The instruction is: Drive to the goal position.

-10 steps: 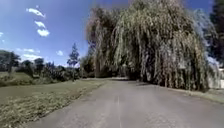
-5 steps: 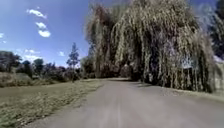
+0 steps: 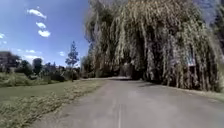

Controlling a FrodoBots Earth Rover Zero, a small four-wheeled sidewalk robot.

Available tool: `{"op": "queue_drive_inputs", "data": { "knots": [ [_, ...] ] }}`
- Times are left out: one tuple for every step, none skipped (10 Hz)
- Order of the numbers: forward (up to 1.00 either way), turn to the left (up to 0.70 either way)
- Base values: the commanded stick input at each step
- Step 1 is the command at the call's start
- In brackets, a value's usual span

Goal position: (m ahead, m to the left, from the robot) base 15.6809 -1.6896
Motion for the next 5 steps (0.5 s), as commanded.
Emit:
{"op": "queue_drive_inputs", "data": {
  "knots": [
    [1.00,0.00],
    [1.00,0.00],
    [1.00,0.00],
    [1.00,0.00],
    [1.00,-0.14]
  ]
}}
